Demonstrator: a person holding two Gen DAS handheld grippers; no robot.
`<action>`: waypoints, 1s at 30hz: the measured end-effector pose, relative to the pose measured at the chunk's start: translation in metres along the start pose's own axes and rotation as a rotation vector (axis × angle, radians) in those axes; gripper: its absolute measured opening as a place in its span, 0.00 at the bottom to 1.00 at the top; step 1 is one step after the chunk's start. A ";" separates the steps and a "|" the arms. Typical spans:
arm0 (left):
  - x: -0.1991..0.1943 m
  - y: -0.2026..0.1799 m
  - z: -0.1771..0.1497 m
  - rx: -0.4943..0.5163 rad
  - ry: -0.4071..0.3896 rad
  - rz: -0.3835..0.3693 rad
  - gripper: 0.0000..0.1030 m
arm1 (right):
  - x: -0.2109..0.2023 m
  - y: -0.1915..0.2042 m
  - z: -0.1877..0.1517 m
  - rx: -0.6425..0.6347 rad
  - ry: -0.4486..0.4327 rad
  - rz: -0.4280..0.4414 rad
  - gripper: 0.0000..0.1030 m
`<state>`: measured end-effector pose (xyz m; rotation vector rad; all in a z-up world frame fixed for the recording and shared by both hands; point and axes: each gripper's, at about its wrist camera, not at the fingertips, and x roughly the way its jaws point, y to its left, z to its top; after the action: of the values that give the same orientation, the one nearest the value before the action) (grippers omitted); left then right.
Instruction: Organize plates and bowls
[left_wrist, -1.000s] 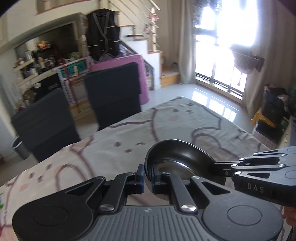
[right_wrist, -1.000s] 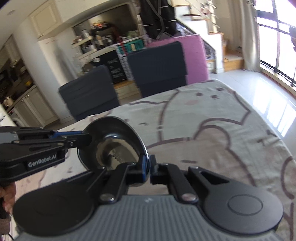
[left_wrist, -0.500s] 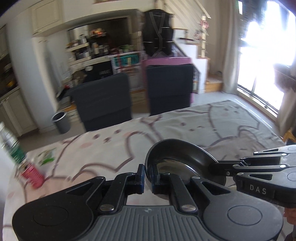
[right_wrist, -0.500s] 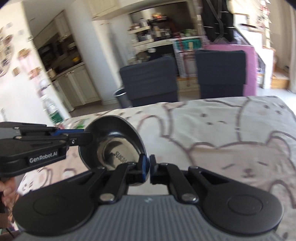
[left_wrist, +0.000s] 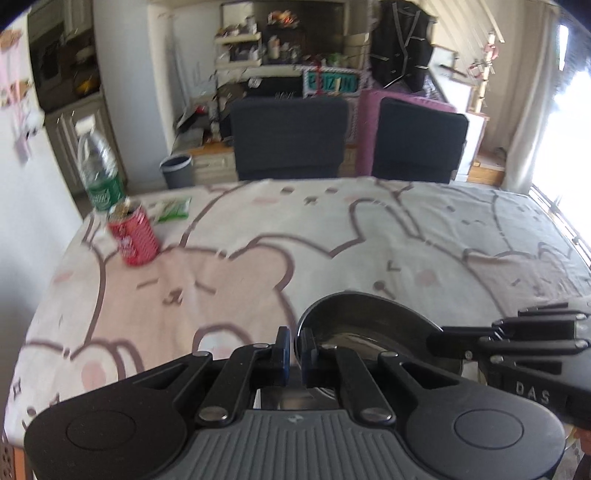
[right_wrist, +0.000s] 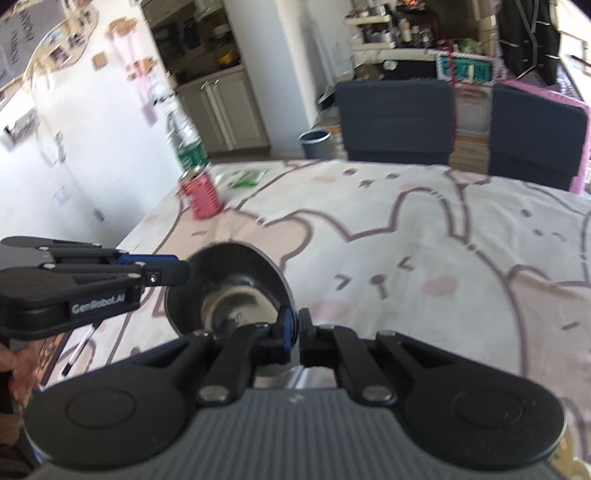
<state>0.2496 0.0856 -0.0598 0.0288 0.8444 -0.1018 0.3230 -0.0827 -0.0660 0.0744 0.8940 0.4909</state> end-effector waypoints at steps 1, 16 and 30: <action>0.003 0.003 -0.001 -0.003 0.017 0.002 0.07 | 0.005 0.003 -0.001 -0.007 0.012 0.005 0.05; 0.049 0.002 -0.013 0.054 0.189 0.013 0.07 | 0.035 0.004 -0.018 -0.018 0.145 0.028 0.06; 0.057 0.008 -0.020 0.078 0.234 0.053 0.06 | 0.055 0.024 -0.028 -0.088 0.223 0.029 0.07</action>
<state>0.2733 0.0902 -0.1156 0.1382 1.0722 -0.0828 0.3213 -0.0409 -0.1172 -0.0489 1.0896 0.5725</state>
